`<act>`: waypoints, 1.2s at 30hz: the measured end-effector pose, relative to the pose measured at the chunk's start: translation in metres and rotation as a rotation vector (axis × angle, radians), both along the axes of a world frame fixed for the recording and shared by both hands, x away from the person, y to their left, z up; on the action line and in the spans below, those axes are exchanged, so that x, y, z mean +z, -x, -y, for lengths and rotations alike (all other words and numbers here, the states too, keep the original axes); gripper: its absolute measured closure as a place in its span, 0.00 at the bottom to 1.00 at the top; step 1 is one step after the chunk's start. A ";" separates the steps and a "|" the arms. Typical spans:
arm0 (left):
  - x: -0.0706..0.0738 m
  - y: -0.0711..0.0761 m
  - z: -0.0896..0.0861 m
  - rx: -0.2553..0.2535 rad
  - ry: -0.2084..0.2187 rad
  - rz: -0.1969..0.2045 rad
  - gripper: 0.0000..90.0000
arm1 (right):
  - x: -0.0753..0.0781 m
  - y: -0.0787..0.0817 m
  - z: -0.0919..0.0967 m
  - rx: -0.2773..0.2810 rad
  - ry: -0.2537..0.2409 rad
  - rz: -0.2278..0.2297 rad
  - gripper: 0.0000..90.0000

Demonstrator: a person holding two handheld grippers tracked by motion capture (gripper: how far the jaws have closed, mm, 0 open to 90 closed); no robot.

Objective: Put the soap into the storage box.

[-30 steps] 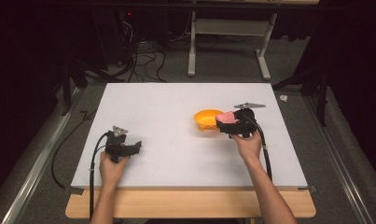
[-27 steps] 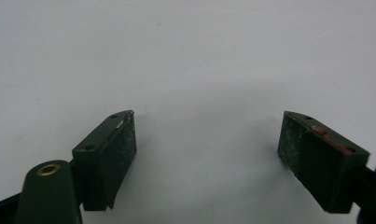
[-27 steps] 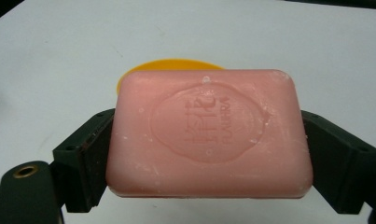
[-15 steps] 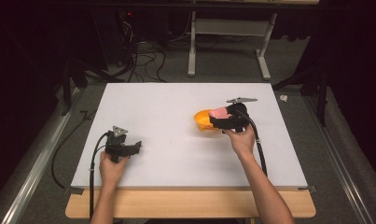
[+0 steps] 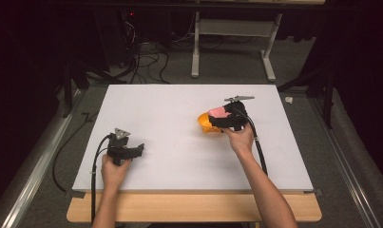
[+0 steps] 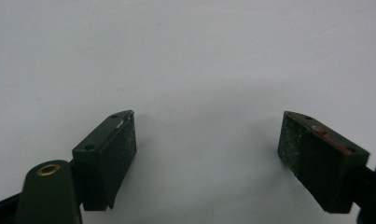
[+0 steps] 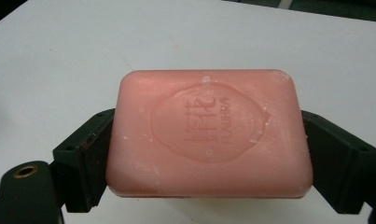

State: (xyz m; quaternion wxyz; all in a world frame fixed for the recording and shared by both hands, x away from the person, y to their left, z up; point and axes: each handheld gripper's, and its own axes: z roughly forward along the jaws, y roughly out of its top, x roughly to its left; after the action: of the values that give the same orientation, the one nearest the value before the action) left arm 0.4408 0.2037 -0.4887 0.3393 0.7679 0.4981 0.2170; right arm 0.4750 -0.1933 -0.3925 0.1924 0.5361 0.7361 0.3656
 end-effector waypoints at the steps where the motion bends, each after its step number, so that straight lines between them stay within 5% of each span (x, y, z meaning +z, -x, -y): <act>1: 0.000 0.000 0.000 0.000 0.000 0.000 0.22 | 0.000 -0.001 0.000 0.000 0.001 0.001 0.15; 36: 0.000 0.000 0.000 -0.001 0.000 -0.001 0.22 | -0.028 -0.035 -0.018 -0.086 0.046 -0.099 0.15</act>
State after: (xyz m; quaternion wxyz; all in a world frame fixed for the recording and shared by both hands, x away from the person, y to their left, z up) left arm 0.4407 0.2037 -0.4885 0.3390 0.7684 0.4978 0.2165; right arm 0.5102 -0.1751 -0.4202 0.1836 0.5801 0.7291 0.3134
